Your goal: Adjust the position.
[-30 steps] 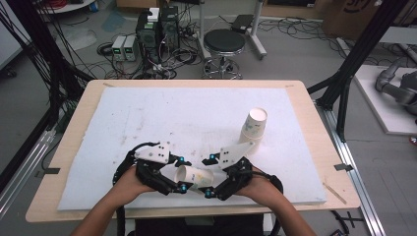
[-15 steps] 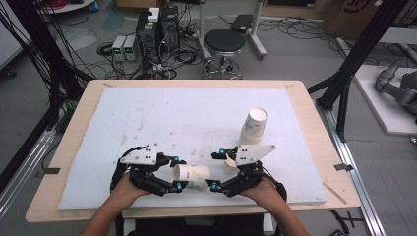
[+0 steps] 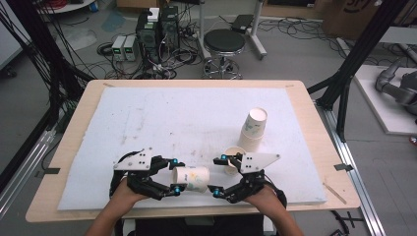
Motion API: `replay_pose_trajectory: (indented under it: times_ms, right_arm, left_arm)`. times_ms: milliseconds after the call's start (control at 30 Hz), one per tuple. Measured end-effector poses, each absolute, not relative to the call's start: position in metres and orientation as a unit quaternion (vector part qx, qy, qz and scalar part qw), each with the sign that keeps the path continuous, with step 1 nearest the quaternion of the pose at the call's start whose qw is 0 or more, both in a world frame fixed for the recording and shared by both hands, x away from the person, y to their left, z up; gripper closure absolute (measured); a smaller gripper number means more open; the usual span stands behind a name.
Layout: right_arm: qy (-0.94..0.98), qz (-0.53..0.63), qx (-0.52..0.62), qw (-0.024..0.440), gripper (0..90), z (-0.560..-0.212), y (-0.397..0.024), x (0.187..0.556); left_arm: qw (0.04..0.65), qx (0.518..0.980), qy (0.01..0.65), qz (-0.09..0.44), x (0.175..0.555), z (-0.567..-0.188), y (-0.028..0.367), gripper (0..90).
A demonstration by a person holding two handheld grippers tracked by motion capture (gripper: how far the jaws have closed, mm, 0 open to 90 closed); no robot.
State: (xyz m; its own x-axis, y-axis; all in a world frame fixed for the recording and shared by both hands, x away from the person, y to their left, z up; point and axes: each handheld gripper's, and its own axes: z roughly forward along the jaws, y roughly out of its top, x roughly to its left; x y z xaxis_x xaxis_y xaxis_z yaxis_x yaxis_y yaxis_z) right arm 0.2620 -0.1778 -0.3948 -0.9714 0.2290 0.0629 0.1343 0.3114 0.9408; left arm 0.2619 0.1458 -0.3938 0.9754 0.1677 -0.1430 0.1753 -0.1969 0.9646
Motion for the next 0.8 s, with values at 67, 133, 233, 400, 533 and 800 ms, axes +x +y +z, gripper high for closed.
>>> replay_pose_trajectory:
  times_ms: [67,133,233,400,533,800]
  right_arm:
    - [0.809,0.576,0.112,0.036,19.4,-0.3965,-0.1780,0.2626]
    - [0.809,0.576,0.112,0.029,19.4,-0.3976,-0.1775,0.2627]
    - [0.807,0.579,0.112,0.024,19.4,-0.3989,-0.1765,0.2632]
    - [0.808,0.579,0.108,0.011,19.4,-0.4004,-0.1745,0.2630]
    - [0.807,0.581,0.107,0.004,19.4,-0.4008,-0.1741,0.2632]
    - [0.806,0.583,0.098,-0.008,19.4,-0.4027,-0.1708,0.2632]
  left_arm:
    - [0.627,0.771,0.110,0.000,0.2622,-0.3934,0.1471,36.0]
    - [0.631,0.769,0.109,0.000,0.2620,-0.3928,0.1475,36.1]
    - [0.635,0.766,0.104,0.002,0.2611,-0.3921,0.1473,36.1]
    - [0.641,0.761,0.095,0.007,0.2587,-0.3898,0.1462,36.2]
    - [0.645,0.759,0.091,0.006,0.2577,-0.3889,0.1452,36.2]
    - [0.648,0.758,0.079,0.000,0.2566,-0.3892,0.1413,36.2]
